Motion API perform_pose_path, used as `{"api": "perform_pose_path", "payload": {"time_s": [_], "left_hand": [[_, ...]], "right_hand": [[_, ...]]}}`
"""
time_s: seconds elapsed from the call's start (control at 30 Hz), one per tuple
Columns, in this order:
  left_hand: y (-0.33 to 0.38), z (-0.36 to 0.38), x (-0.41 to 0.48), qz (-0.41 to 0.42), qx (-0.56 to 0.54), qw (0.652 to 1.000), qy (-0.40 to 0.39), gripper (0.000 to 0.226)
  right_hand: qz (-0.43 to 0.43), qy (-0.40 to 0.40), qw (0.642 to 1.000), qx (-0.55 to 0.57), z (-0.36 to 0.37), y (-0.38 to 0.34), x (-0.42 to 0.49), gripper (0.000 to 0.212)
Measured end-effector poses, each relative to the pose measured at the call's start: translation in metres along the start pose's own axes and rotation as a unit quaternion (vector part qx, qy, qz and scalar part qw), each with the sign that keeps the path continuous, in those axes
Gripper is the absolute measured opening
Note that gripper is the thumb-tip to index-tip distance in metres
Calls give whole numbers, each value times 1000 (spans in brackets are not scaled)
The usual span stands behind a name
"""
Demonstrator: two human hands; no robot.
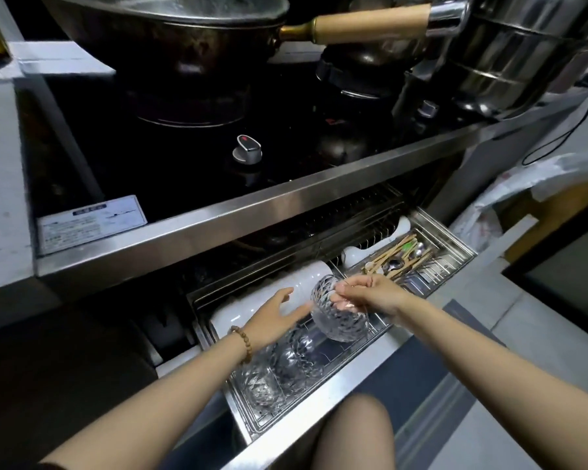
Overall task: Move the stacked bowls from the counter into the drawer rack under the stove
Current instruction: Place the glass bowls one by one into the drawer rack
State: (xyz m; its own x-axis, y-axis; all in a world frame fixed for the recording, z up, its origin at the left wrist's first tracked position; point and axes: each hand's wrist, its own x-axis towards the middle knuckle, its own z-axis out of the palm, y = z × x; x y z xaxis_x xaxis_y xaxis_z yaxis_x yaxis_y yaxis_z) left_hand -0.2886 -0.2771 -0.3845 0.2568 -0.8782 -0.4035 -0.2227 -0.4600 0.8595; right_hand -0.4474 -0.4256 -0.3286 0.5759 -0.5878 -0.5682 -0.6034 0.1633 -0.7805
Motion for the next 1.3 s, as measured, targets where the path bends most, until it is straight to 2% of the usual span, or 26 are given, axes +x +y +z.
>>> {"api": "perform_pose_path", "payload": {"time_s": [0.07,0.17,0.3,0.4,0.5,0.73,1.0,1.3], "left_hand": [[-20,0,4,12,110,994,8,95],[-45,3,9,22,259,966,9,102],[-73,8,13,26,358,933,8,107],[-88,11,14,36,397,917,14,113],[-96,14,17,43,412,910,23,118],[-102,16,20,44,417,907,36,119],[-99,14,18,50,408,911,39,119],[-95,10,15,44,398,916,15,107]], "right_hand": [[29,11,1000,1,2,8,14,20],[75,17,997,2,7,18,32,35],[135,-3,991,-25,16,24,51,38],[159,-23,987,-28,22,26,63,30],[187,-51,981,-20,31,27,71,16],[221,-118,965,-72,44,39,85,20],[235,-186,953,-34,49,43,87,25],[200,-183,955,-124,48,36,77,25]]}}
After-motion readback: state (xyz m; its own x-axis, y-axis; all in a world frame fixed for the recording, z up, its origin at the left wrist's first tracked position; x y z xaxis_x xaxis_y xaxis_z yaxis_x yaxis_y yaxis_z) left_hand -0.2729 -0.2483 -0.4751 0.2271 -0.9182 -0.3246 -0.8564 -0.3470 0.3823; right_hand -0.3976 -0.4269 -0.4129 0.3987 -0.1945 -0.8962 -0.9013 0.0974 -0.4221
